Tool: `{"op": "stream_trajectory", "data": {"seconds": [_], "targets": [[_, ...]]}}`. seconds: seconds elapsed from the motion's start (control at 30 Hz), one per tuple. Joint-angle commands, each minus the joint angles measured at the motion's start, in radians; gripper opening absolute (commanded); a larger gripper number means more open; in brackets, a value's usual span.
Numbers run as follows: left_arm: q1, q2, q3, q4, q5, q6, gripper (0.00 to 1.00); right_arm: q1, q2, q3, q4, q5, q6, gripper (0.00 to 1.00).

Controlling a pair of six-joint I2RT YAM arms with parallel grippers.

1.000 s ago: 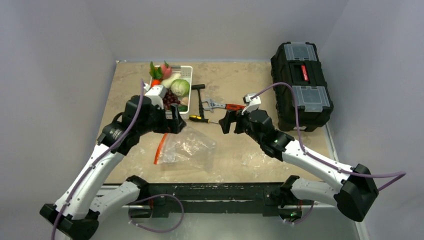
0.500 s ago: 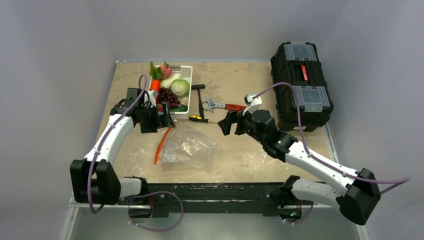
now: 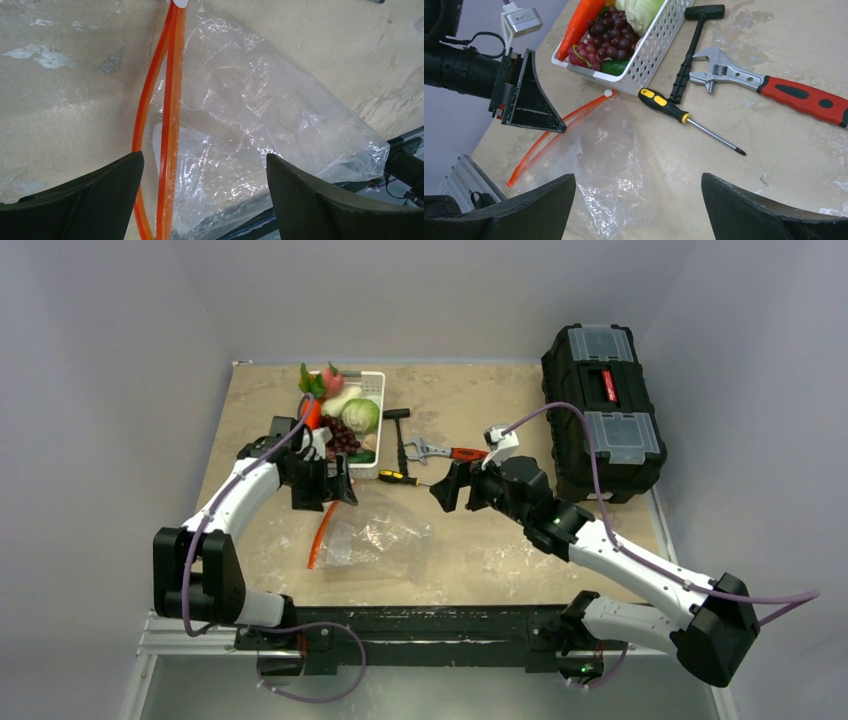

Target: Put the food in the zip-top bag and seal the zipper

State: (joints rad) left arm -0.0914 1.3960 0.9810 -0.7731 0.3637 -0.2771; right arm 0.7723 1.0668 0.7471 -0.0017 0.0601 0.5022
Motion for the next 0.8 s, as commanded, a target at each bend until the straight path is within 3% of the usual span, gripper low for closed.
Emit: {"op": "stream_trajectory", "data": {"seconds": [0.0,0.13,0.47,0.57,0.77], "targets": [[-0.040,0.027,0.013,-0.003,0.016,0.034,0.92,-0.001,-0.005,0.015,0.010,-0.033,0.031,0.99],[-0.065,0.044,0.019,-0.004,0.048,0.038,0.84,-0.001,-0.014,0.014,0.008,-0.041,0.039,0.99],[-0.078,0.045,0.010,0.011,0.101,0.037,0.46,-0.001,-0.092,-0.043,-0.013,-0.040,0.060,0.99],[-0.080,0.048,0.000,0.027,0.139,0.026,0.39,-0.002,-0.092,-0.043,-0.009,-0.049,0.063,0.99],[-0.080,0.060,-0.002,0.064,0.230,0.007,0.05,-0.001,-0.072,0.002,-0.054,-0.052,0.042,0.99]]}}
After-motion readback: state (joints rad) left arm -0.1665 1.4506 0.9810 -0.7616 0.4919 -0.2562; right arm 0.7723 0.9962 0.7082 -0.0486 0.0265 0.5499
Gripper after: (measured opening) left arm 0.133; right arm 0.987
